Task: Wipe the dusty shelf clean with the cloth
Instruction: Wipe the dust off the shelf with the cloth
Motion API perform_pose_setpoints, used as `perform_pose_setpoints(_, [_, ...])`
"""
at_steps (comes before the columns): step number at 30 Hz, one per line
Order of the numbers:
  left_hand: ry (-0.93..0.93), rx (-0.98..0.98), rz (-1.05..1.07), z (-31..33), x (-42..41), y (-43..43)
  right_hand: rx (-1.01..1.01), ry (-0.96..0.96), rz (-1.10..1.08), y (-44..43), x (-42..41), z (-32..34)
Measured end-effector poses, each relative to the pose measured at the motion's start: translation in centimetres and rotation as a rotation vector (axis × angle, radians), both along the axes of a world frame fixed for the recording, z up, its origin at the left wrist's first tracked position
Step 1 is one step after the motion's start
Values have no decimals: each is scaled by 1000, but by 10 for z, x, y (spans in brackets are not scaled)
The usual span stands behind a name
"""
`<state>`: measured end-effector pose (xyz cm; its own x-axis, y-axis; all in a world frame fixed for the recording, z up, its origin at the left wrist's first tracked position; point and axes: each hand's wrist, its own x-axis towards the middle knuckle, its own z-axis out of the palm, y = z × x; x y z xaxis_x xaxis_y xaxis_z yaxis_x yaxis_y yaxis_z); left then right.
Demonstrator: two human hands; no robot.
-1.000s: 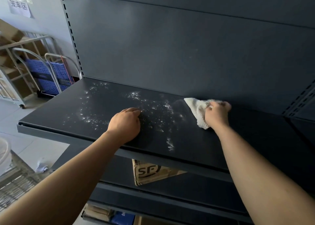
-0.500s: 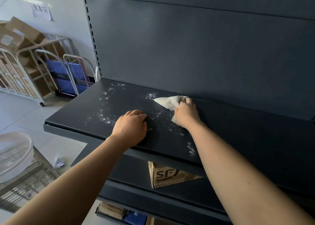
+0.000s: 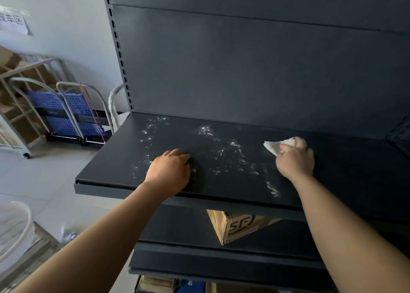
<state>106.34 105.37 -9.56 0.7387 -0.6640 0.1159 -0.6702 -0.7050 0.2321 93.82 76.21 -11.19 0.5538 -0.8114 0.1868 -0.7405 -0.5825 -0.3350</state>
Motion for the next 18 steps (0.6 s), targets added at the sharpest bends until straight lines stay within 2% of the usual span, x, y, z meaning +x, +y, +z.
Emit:
perform_pose_setpoints(2, [1,-24,-11,-2,1,3,-21,74,45,28,18,0])
perform_pose_setpoints(4, [-3,-41,-20,-4,1,5,-33,41,151,55,37,-1])
perform_pose_setpoints(7, [2,-55,-35,-6,2,6,86,-116,351,94,59,-1])
perform_pose_setpoints(9, [9,-43,-60,-5,5,8,221,-278,375,107,63,6])
perform_pose_setpoints(13, [42,-5,-94,-1,13,17,232,-480,185,89,23,34])
perform_pose_setpoints(15, [32,-10,-93,0,15,24,198,-439,52,66,-14,38])
perform_pose_setpoints(18, [3,-17,-101,-3,13,33,233,-255,-125,50,-60,25])
